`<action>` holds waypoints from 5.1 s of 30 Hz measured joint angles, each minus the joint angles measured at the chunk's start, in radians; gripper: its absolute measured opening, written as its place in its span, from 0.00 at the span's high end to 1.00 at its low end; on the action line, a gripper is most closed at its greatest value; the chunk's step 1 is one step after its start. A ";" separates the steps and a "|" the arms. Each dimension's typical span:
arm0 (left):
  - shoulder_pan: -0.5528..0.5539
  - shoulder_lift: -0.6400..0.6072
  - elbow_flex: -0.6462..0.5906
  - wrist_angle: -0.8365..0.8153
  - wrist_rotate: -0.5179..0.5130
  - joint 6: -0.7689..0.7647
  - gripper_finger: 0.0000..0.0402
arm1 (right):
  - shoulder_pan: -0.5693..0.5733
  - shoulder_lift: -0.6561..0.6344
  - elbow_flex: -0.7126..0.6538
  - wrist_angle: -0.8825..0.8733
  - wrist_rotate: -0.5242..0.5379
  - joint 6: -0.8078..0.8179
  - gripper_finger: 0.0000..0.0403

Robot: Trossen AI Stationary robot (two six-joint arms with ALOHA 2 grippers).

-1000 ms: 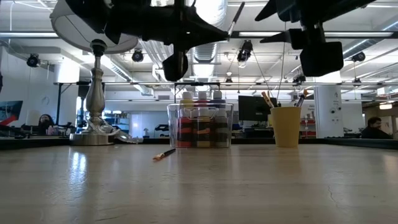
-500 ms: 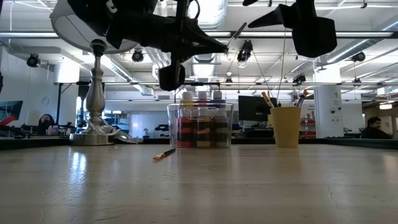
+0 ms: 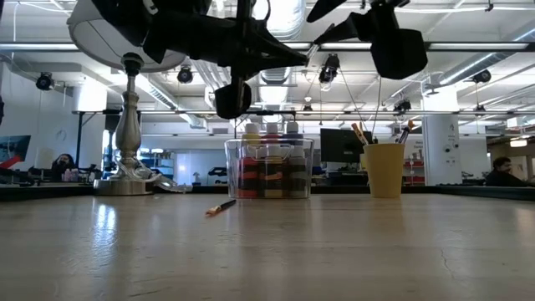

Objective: Pick & Place Paint Supplies
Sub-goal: Put the silver paint brush into the cup

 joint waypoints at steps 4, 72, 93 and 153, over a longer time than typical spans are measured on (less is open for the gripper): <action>-0.002 0.000 0.005 0.001 0.013 0.001 1.00 | -0.030 0.000 0.006 0.000 -0.018 -0.001 0.67; 0.024 -0.197 -0.073 -0.227 -0.043 0.434 0.54 | -0.161 -0.177 -0.021 -0.662 -0.506 1.159 0.98; -0.037 -0.239 -0.307 -0.175 -0.418 0.547 0.54 | -0.316 -0.024 -0.051 -0.158 -1.303 1.057 0.79; -0.104 -0.573 -0.538 -0.120 -0.589 0.615 0.54 | -0.380 0.457 0.374 -0.303 -1.424 1.019 0.97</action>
